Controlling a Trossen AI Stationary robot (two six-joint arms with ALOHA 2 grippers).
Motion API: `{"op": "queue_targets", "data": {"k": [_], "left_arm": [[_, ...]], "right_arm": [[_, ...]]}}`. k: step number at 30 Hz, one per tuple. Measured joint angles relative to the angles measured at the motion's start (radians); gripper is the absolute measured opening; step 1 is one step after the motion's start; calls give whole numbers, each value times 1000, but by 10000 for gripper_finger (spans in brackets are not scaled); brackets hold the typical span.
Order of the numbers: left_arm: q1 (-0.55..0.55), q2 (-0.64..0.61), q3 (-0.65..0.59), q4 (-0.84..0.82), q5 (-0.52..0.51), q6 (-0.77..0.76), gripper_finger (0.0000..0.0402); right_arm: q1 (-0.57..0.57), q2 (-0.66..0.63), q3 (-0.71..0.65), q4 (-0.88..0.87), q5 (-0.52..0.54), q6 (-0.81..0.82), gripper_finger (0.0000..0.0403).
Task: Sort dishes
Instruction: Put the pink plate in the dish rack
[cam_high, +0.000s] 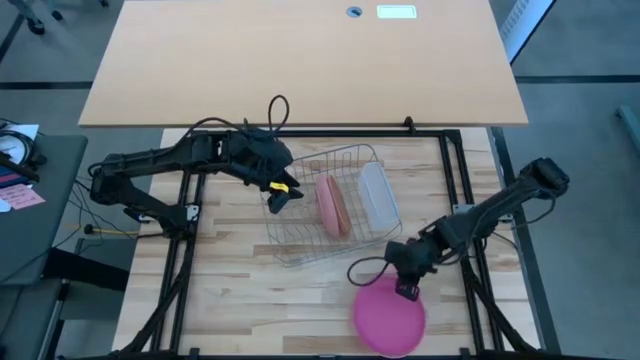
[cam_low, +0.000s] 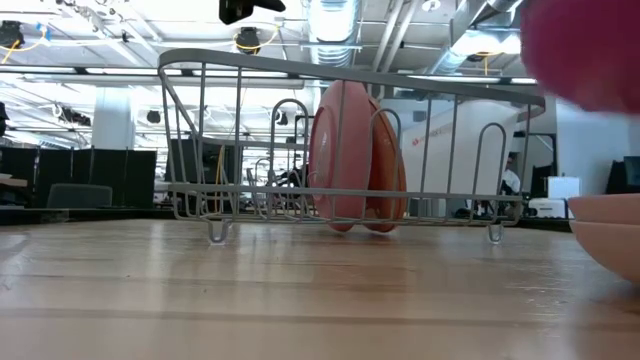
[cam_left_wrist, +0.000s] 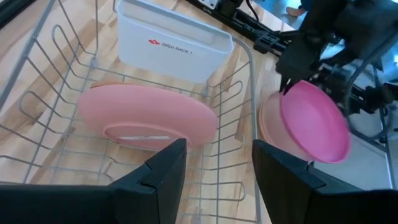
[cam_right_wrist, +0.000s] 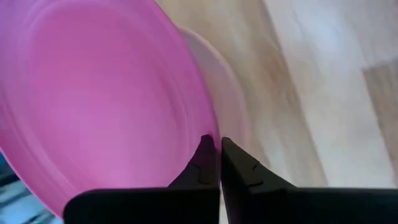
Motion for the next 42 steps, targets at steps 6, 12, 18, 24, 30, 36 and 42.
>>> {"op": "queue_targets", "data": {"k": [6, 12, 18, 24, 30, 36, 42], "left_arm": [[0, 0, 0, 1, 0, -1, 177], [0, 0, 0, 20, -36, -18, 177], [4, 0, 0, 124, -58, -111, 177], [-3, 0, 0, 347, -152, -243, 177], [-3, 0, 0, 558, -273, -272, 177], [-3, 0, 0, 609, -369, -282, 177], [-3, 0, 0, 610, -450, -290, 177]], "right_arm": [[-59, -137, 0, 136, 5, 45, 1], [-109, -249, 0, 275, 95, 68, 1], [-188, -325, 0, 401, 104, 50, 0], [-321, -392, 0, 568, 99, -6, 0], [-474, -454, 0, 837, 92, -32, 0], [-621, -459, 0, 1173, -15, -42, 0], [-748, -400, 0, 1533, -216, 49, 0]]}}
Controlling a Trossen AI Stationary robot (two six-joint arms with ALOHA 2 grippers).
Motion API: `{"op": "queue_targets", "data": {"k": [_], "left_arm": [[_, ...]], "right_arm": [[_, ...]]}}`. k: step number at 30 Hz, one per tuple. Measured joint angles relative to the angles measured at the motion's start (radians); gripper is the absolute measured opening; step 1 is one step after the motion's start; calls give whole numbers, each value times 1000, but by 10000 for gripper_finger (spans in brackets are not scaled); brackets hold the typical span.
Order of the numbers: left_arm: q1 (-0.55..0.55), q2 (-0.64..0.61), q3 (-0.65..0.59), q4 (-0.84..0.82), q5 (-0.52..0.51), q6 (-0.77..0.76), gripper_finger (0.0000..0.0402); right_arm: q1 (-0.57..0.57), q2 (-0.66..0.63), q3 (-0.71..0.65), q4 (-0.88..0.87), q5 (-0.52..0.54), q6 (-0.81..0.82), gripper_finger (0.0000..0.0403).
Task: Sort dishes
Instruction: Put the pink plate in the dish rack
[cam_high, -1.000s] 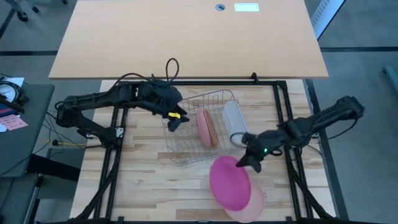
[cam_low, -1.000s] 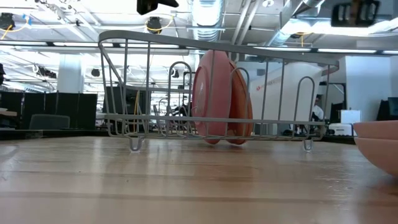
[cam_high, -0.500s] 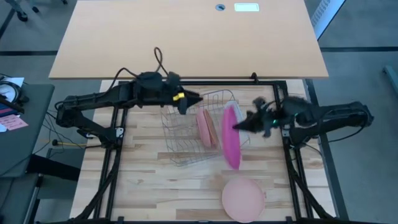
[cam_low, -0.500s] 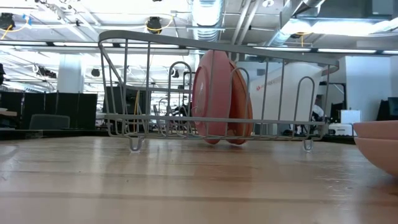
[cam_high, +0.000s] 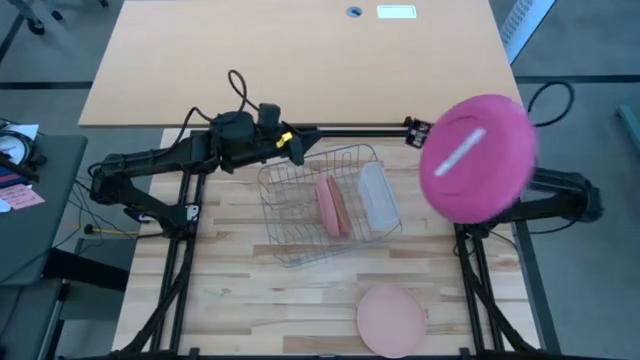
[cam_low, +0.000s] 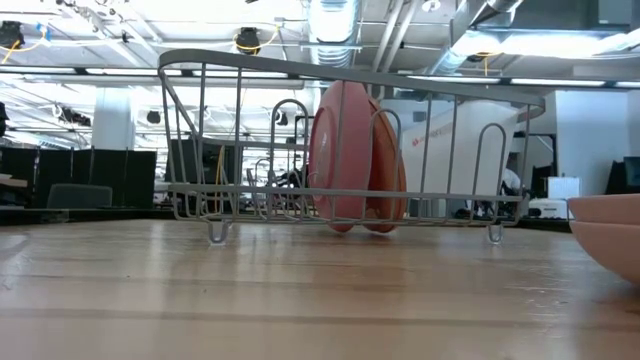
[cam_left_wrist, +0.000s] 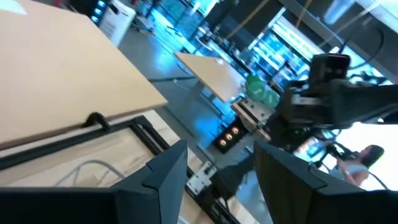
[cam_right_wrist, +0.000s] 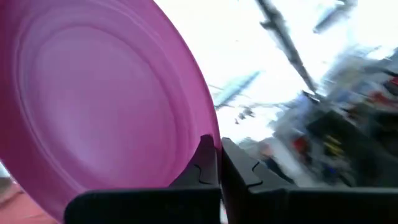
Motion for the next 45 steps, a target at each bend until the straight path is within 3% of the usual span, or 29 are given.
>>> {"op": "queue_targets", "data": {"k": [6, 11, 18, 27, 37, 45], "left_arm": [[0, 0, 0, 0, -99, 0, 177], [0, 0, 0, 0, -130, 0, 177], [0, 0, 0, -4, -134, 23, 177], [0, 0, 0, -31, -130, 17, 177], [0, 0, 0, -33, -78, 45, 177], [24, -4, 0, -86, -43, 61, 177]], "right_arm": [[-67, 127, 10, 496, -206, 249, 0], [-76, 265, 86, 707, -326, 497, 0], [-12, 426, 301, 707, -502, 565, 0], [5, 597, 500, 707, -529, 600, 0], [-34, 617, 529, 683, -525, 577, 0], [-76, 591, 529, 413, -494, 444, 0]]}}
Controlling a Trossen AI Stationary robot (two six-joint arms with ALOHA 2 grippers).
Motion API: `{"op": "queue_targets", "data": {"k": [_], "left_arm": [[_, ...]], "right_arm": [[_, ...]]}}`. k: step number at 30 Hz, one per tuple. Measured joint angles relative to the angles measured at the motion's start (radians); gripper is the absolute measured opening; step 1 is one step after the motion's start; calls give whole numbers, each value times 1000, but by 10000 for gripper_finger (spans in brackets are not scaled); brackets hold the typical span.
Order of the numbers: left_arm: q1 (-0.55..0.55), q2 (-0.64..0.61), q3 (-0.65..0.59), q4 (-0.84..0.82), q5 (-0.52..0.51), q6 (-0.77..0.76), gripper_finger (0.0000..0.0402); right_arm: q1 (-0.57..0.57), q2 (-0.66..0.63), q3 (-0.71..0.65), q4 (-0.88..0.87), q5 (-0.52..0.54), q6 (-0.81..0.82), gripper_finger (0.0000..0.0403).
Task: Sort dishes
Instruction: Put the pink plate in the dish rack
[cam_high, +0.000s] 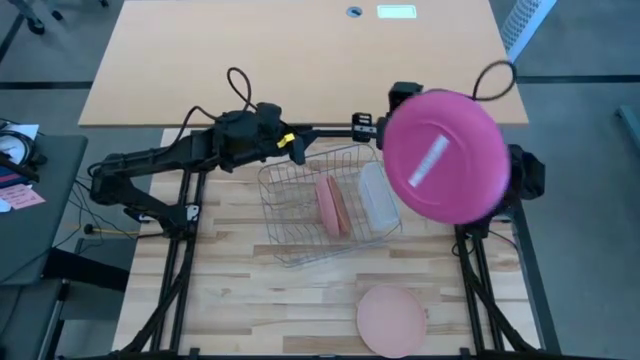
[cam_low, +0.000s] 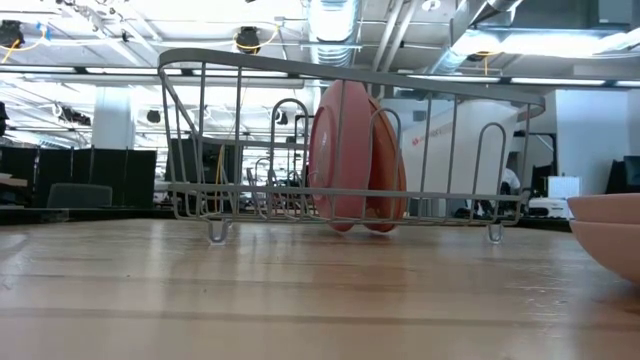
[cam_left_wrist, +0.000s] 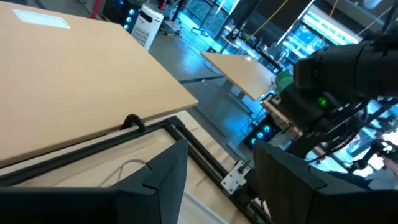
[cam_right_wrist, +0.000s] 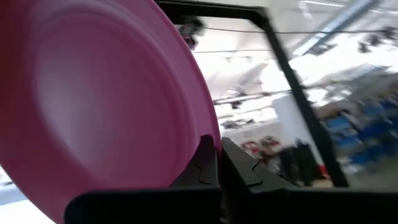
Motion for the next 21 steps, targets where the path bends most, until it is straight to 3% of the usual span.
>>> {"op": "queue_targets", "data": {"k": [5, 10, 14, 21], "left_arm": [[32, -35, 0, -18, 13, 1, 177], [60, -76, 0, -19, 14, 36, 177], [82, -100, 0, -21, 14, 58, 177], [111, -106, 0, -25, 26, 72, 177]], "right_arm": [[-61, -115, 0, -453, 49, -244, 0], [-124, -237, 0, -821, 165, -457, 0], [-153, -309, 0, -1023, 314, -555, 0], [-136, -380, 0, -1302, 671, -601, 0]]}}
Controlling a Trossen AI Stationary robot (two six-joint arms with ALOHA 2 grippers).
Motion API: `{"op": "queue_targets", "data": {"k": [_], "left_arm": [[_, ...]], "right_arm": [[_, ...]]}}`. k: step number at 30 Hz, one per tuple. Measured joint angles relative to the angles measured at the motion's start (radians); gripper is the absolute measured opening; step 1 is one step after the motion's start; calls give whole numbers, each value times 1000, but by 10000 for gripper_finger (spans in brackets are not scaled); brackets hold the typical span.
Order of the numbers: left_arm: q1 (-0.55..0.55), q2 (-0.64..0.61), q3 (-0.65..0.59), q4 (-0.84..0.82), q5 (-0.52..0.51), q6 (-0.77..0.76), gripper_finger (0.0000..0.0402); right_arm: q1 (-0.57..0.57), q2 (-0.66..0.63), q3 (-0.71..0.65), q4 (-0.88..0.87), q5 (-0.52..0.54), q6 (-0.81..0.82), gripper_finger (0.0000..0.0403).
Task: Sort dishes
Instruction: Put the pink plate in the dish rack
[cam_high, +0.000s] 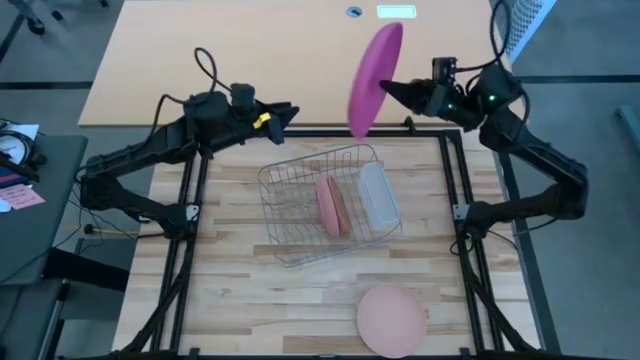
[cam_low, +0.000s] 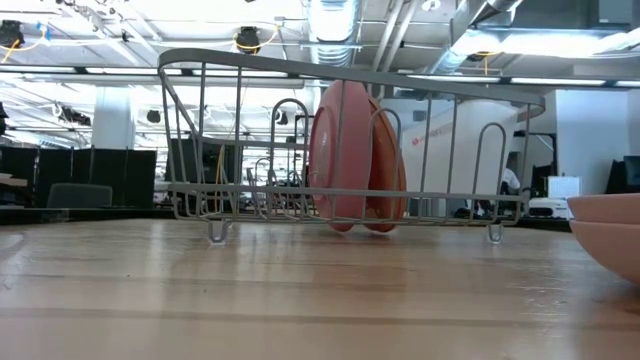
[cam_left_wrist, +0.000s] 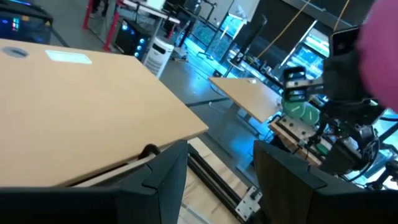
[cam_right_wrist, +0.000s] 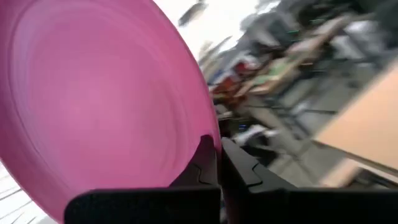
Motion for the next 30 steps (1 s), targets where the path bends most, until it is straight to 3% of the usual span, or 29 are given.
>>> {"op": "queue_targets", "data": {"k": [13, 18, 24, 30], "left_arm": [[3, 0, 0, -69, -1, -6, 177], [3, 0, 0, -111, -4, -10, 177], [3, 0, 0, -133, -15, -10, 177], [3, 0, 0, -139, -15, -9, 177]], "right_arm": [[97, -70, 0, -564, 541, -9, 0], [112, -64, 0, -563, 635, -15, 0], [68, -22, -1, -687, 769, 4, 0], [37, -8, -1, -645, 765, -18, 0]]}}
